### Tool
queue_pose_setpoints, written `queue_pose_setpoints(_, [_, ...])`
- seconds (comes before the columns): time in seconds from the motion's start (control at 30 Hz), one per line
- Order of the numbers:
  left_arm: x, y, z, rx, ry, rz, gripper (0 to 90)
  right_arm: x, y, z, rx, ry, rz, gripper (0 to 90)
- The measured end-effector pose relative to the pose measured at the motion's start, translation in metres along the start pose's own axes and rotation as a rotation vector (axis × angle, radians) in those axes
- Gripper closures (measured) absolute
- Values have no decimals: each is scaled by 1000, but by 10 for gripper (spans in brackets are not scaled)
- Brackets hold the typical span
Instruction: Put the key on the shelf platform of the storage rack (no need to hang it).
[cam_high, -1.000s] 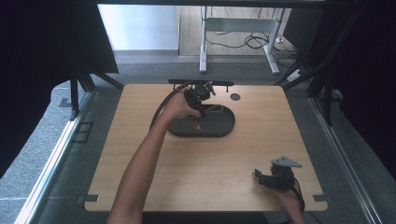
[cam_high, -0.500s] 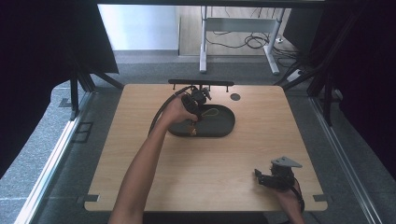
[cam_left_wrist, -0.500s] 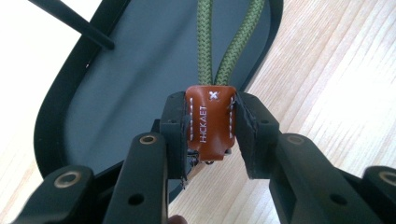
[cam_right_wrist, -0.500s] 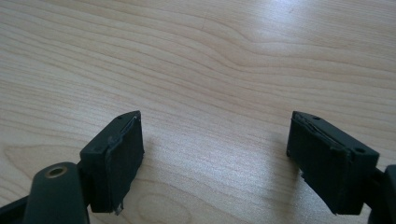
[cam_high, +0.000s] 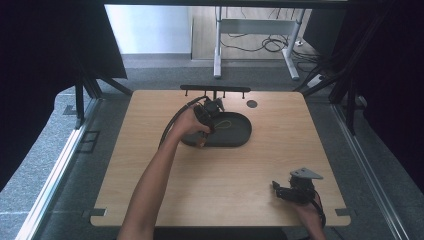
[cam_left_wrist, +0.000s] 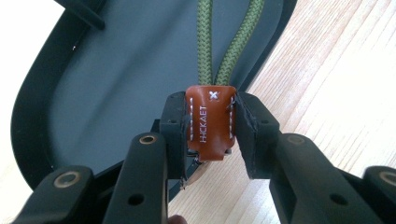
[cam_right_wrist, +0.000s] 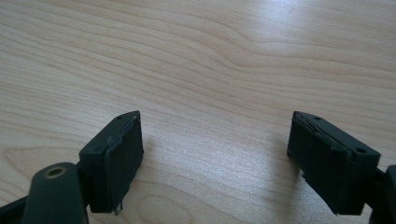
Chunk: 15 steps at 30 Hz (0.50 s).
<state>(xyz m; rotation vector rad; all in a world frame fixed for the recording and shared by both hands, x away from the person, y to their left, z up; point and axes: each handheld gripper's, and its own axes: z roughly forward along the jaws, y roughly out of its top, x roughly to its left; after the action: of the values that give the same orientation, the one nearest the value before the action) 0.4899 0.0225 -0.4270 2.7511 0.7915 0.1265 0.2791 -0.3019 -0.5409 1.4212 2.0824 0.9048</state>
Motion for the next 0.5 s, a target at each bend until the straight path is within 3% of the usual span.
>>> queue_pose_setpoints(0.5, [3,10,-17,-19,38,1,663,0,0,0,2,-1,2,183])
